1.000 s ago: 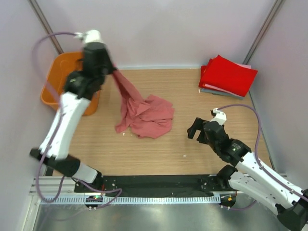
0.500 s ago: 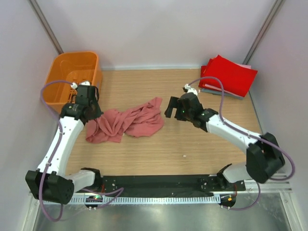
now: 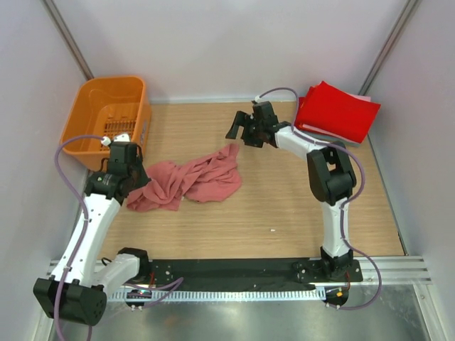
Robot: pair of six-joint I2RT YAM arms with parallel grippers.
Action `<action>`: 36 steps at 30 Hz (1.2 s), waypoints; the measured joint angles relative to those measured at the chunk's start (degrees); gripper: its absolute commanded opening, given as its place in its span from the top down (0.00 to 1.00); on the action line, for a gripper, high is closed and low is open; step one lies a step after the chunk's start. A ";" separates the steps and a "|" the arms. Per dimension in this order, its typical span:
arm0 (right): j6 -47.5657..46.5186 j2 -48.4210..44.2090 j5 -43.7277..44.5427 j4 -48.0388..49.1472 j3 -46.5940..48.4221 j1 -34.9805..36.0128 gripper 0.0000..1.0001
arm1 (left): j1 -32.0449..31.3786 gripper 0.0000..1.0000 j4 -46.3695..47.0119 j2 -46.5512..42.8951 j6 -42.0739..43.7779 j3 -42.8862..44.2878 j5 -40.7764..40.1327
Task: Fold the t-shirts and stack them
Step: Flatten the tshirt out
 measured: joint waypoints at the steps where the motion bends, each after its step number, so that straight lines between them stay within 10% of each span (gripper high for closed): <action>1: 0.00 2.05 -0.46 -0.35 2.08 -0.28 0.02 | 0.00 1.00 0.02 -0.09 0.00 -0.76 -0.15; 36: -1.14 14.69 -1.14 -7.41 16.02 3.19 0.37 | 0.00 1.00 4.26 -2.82 0.00 -5.66 -1.14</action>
